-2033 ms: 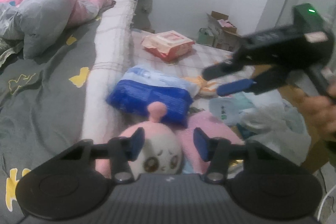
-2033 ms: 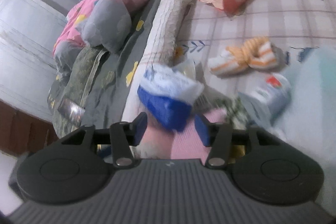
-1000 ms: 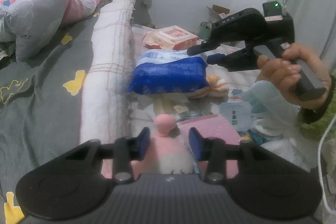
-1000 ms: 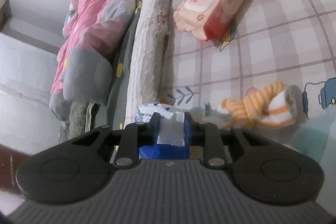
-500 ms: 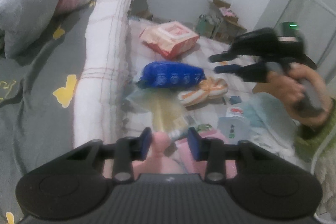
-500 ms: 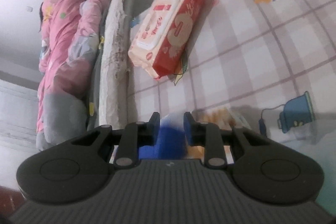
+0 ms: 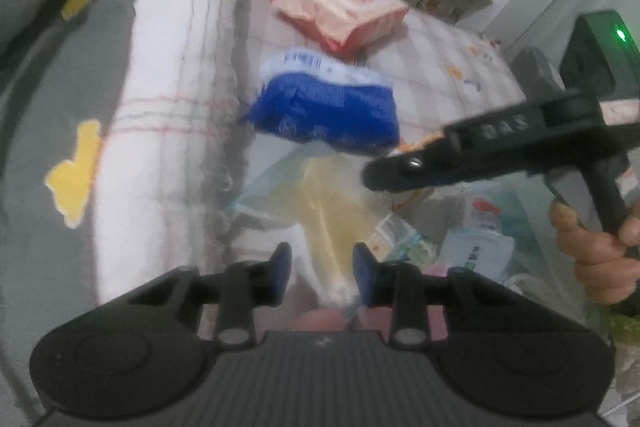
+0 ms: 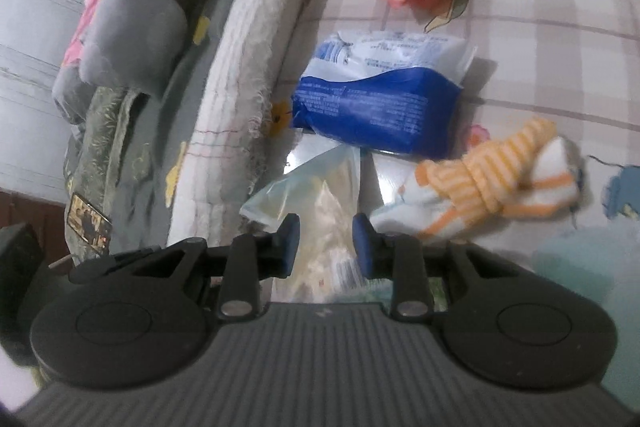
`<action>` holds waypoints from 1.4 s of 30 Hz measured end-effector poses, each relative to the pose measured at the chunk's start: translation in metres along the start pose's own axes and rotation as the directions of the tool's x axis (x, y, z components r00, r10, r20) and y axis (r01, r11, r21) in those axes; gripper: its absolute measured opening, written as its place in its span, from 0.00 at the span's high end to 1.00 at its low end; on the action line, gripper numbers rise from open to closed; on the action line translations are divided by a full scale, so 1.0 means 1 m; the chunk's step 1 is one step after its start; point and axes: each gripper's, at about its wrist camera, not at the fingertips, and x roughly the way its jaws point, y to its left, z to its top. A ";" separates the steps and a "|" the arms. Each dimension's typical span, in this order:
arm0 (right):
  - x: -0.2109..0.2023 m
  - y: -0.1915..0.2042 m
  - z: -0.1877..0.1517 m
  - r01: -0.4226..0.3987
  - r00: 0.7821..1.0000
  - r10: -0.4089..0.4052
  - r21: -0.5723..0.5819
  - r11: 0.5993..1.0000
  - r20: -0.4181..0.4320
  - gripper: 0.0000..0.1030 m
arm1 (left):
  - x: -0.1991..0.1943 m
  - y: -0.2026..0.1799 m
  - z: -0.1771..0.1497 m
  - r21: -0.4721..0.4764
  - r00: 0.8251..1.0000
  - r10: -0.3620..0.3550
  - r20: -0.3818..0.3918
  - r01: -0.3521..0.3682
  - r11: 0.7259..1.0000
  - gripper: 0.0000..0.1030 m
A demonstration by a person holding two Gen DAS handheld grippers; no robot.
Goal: Organize soft objects
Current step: 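Lift the clear plastic bag with the right tool toward the cardboard box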
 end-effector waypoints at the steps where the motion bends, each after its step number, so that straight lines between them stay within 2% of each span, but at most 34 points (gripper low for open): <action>1: 0.006 -0.001 0.004 0.009 1.000 -0.008 0.007 1.000 -0.014 0.72 | 0.005 0.001 0.001 -0.005 1.000 -0.002 -0.013 0.002 1.000 0.67; 5: 0.023 -0.007 0.010 0.040 0.997 -0.038 0.034 0.999 -0.073 0.70 | 0.023 0.004 0.008 -0.039 0.998 0.009 -0.059 -0.011 0.999 0.65; 9: 0.025 -0.012 0.010 0.014 0.996 -0.009 0.057 0.998 -0.085 0.68 | 0.036 0.008 0.013 -0.070 0.996 -0.009 -0.087 0.003 0.998 0.56; 14: 0.034 -0.016 0.013 -0.036 0.993 0.046 0.098 0.995 -0.104 0.62 | 0.044 0.010 0.018 -0.111 0.997 -0.009 -0.082 0.000 0.994 0.55; 18: 0.037 -0.017 0.014 -0.058 0.994 0.068 0.116 0.992 -0.081 0.65 | 0.042 0.013 0.019 -0.139 0.999 -0.005 -0.052 -0.002 0.990 0.65; 20: 0.036 -0.017 0.014 -0.064 0.995 0.073 0.112 0.992 -0.070 0.67 | 0.038 0.012 0.018 -0.137 1.000 -0.002 -0.029 -0.002 0.991 0.80; 22: 0.033 -0.016 0.012 -0.064 0.996 0.070 0.111 0.992 -0.058 0.74 | 0.029 0.008 0.018 -0.122 1.000 0.011 0.002 -0.011 0.992 0.89; 24: 0.030 -0.015 0.011 -0.077 0.996 0.083 0.117 0.990 -0.044 0.80 | 0.024 0.006 0.019 -0.122 1.000 0.010 0.016 -0.008 0.993 0.91; 27: 0.021 -0.009 0.008 -0.081 0.996 0.083 0.108 0.991 -0.021 0.83 | 0.012 0.004 0.018 -0.120 0.999 0.002 0.039 0.003 0.993 0.92; 35: -0.023 0.006 -0.007 -0.130 0.991 0.127 0.074 0.989 0.051 0.84 | -0.032 -0.015 0.013 -0.082 0.992 -0.021 0.122 0.031 0.996 0.92; 42: -0.081 0.011 -0.028 -0.175 0.976 0.168 0.041 0.984 0.139 0.84 | -0.070 -0.055 0.008 -0.019 0.981 -0.066 0.185 0.071 0.997 0.93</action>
